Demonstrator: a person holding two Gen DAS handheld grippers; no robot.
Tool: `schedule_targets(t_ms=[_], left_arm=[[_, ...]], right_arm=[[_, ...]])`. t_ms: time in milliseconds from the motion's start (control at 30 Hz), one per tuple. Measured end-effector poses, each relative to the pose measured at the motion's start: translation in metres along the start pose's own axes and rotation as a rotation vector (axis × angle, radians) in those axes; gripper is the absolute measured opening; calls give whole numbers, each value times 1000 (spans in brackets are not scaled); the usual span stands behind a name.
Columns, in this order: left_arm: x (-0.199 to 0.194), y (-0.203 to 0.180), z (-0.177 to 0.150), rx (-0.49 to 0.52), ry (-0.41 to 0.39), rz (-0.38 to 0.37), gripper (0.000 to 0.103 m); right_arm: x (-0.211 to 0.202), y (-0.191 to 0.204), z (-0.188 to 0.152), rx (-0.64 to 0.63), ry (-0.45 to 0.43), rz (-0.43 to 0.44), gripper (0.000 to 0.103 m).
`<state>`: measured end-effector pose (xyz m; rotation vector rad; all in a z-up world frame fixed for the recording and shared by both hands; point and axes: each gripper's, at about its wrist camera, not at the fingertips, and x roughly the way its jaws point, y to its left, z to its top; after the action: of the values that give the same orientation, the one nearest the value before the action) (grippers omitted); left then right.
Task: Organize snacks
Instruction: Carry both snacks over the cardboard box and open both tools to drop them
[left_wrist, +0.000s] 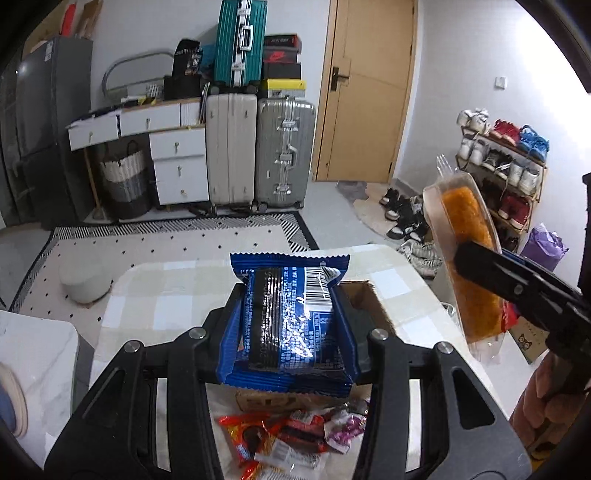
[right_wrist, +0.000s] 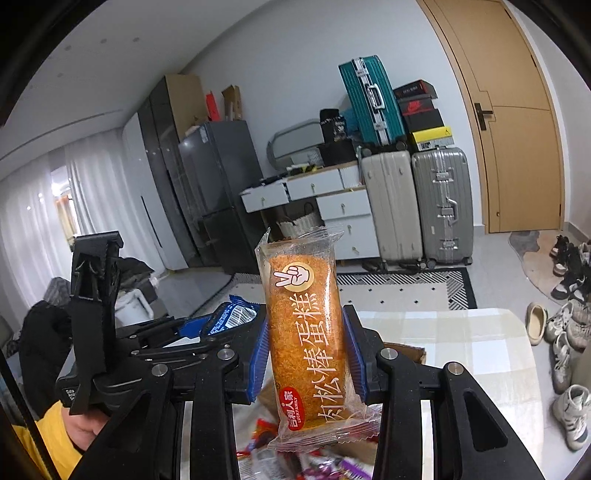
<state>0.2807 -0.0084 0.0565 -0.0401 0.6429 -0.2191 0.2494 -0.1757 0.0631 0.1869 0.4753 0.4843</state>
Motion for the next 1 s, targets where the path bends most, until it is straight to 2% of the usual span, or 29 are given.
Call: schedule_targets(t_ms=[300,567,1000], left_arm=[[88,-3,12,-6,112,6,42],[144,-1,12,-13,177,2,42],[230,7,2,-16,247,4,42]], right_arm=[[59,-27,-3,16,83,-39,38],[93,-38,-13,17,125,-55,38],[139,-60,-40,44,246,-102,38]])
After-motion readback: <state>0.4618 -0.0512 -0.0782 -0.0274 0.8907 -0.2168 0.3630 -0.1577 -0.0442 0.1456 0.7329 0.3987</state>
